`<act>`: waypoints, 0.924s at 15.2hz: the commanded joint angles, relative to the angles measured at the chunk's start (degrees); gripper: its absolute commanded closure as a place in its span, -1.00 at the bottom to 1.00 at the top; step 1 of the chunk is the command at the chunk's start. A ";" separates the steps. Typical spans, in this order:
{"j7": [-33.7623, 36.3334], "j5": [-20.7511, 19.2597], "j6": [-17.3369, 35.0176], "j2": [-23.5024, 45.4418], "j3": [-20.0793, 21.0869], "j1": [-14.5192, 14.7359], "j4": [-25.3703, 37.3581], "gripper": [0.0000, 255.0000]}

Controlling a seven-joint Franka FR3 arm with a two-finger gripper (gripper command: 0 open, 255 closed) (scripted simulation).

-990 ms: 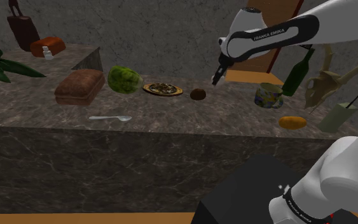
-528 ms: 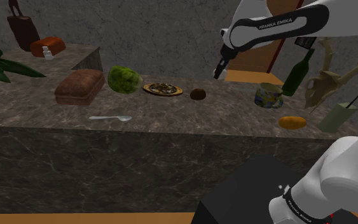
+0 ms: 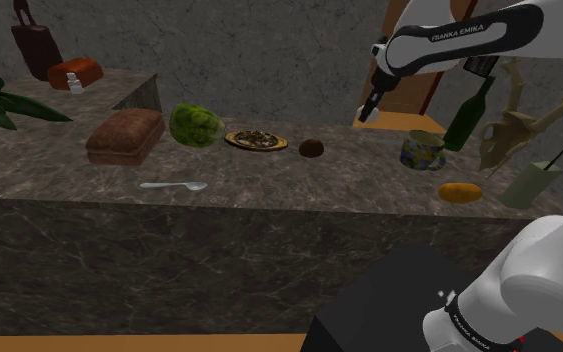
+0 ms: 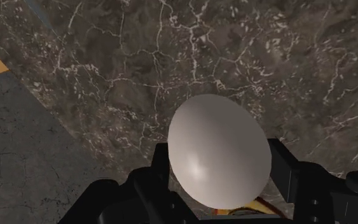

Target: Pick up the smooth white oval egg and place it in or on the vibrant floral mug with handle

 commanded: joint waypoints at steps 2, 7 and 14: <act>-4.53 0.35 0.14 -1.45 -2.69 -1.58 -1.19 1.00; -12.16 1.34 0.05 -2.33 -7.48 -3.85 -1.46 1.00; -23.77 4.18 -0.70 -0.94 -14.86 -6.45 0.92 1.00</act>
